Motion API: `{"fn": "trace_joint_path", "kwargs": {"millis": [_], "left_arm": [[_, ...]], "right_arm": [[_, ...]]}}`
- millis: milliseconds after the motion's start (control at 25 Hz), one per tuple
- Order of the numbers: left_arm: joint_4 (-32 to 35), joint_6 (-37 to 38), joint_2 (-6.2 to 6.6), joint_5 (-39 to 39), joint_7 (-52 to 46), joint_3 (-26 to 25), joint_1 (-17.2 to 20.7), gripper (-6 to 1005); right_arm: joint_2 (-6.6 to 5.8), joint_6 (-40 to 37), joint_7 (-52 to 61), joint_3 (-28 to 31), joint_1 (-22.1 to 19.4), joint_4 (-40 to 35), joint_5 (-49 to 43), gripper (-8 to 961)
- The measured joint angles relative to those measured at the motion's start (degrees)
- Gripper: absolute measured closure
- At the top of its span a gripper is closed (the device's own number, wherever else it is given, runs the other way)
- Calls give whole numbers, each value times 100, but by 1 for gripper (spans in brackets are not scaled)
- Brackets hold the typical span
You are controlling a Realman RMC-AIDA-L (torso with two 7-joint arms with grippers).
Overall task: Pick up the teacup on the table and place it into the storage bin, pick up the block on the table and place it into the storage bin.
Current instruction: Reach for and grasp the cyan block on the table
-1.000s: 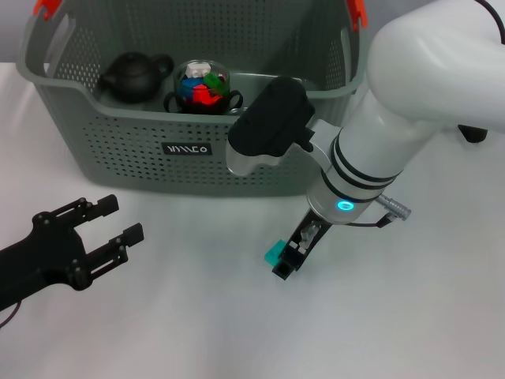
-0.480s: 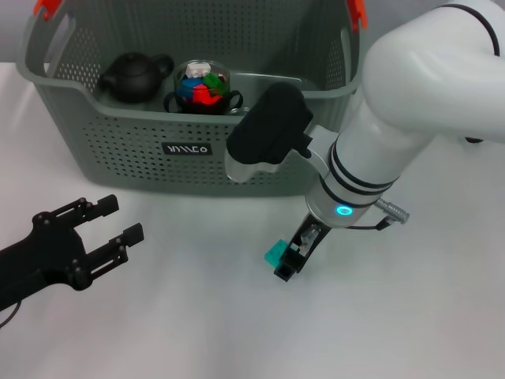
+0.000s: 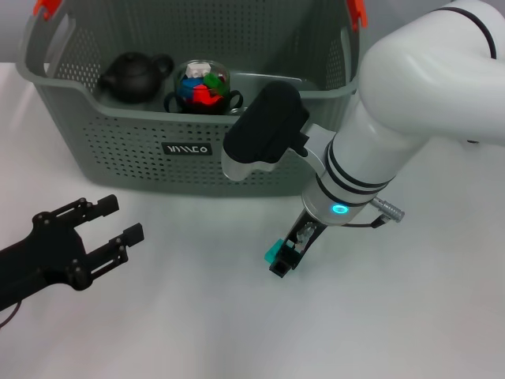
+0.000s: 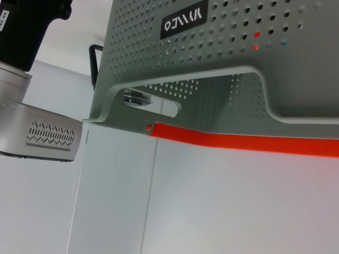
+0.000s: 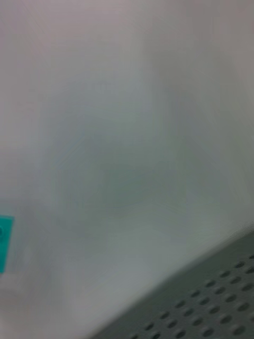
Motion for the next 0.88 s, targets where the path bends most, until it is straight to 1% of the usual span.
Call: {"fn": "trace_joint_path", "kwargs": {"millis": [160, 360, 800, 880], "left_arm": [[0, 0, 4, 0, 0, 0, -5, 389], [0, 0, 8, 0, 0, 0, -8, 389], [0, 0, 9, 0, 0, 0, -1, 390], [0, 0, 9, 0, 0, 0, 0, 390]], "right_arm": [[-1, 9, 0, -32, 2, 2, 6, 312], [-3, 5, 11, -75, 3, 17, 7, 346], [-10, -25, 6, -77, 11, 29, 16, 530], [-14, -23, 12, -77, 6, 30, 17, 527]]}}
